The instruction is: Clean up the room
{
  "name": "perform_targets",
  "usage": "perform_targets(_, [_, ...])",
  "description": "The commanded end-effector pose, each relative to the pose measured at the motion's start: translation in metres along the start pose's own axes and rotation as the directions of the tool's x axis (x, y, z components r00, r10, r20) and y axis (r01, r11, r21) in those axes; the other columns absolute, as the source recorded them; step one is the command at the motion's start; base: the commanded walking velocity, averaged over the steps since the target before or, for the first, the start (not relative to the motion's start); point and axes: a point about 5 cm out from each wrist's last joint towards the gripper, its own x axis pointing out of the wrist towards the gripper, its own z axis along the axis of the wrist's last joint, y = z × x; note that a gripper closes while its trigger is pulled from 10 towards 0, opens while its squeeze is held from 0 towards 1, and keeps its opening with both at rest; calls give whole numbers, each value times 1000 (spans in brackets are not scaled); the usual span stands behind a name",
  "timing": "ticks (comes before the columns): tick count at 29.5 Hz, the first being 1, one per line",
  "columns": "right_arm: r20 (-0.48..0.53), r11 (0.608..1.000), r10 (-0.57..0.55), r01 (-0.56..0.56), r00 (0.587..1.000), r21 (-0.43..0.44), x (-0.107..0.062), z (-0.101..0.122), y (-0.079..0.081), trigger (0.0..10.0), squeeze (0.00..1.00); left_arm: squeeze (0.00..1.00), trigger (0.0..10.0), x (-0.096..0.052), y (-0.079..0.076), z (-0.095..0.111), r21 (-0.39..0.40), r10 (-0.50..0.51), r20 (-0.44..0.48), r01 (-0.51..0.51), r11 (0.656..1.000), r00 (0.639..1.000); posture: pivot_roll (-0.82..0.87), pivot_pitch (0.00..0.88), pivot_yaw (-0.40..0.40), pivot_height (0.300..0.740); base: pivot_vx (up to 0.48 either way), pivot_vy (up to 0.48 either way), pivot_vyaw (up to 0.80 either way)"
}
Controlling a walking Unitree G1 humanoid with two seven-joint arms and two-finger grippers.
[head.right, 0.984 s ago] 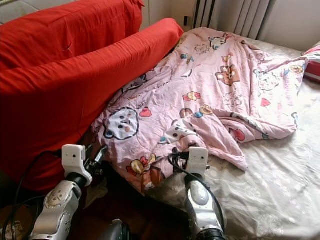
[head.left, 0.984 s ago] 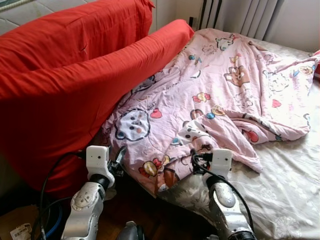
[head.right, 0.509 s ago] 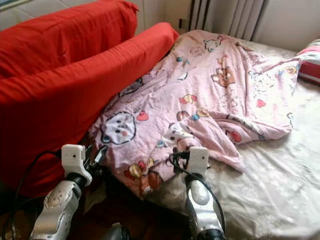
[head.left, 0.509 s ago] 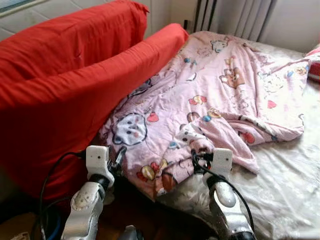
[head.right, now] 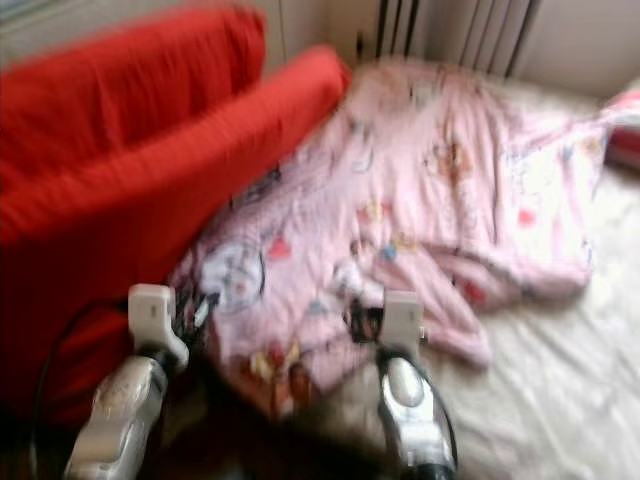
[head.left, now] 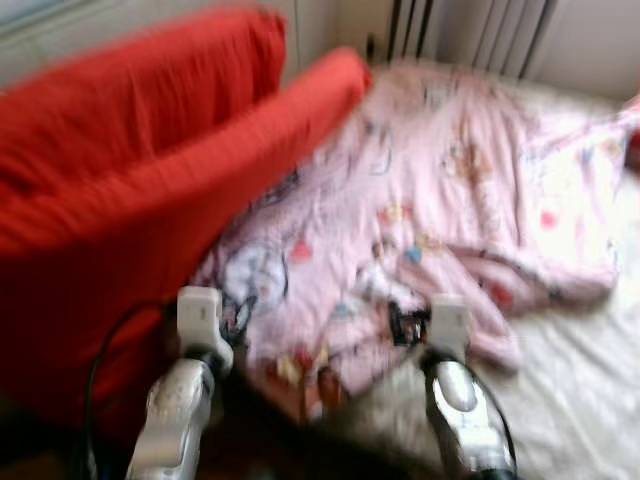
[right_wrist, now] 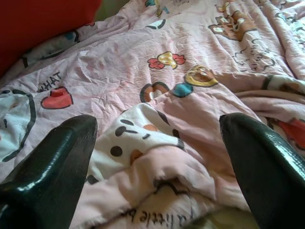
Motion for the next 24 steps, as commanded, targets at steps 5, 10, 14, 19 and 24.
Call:
perform_targets(5, [-27, 999, 37, -36, 999, 11, -2, -6, 11, 10000, 0, 0, 10000, -4, 6, -1, 1, 12, -6, -12, 1000, 1000, 109, 246, 20, 652, 0, 0, 0])
perform_targets(10, [-36, 999, 46, -46, 998, 13, -2, -8, 10, 10000, 0, 0, 10000, -4, 5, -1, -1, 13, -2, -13, 1000, 1000, 108, 250, 18, 652, 0, 0, 0])
perform_targets(14, [-25, 999, 48, -47, 999, 24, -1, -6, 11, 10000, 0, 0, 10000, -5, 6, -2, -5, 25, -2, -25, 1000, 1000, 107, 255, 17, 652, 0, 0, 0])
perform_targets(19, [-28, 998, 49, -48, 998, 32, -2, -8, 10, 10000, 0, 0, 10000, -6, 7, -4, -6, 33, -9, -34, 999, 999, 105, 258, 15, 652, 0, 0, 0])
perform_targets(24, [-23, 998, 46, -45, 999, 39, -3, -8, 9, 10000, 0, 0, 10000, -7, 9, -8, -12, 43, -21, -44, 999, 999, 102, 259, 15, 652, 0, 0, 0])
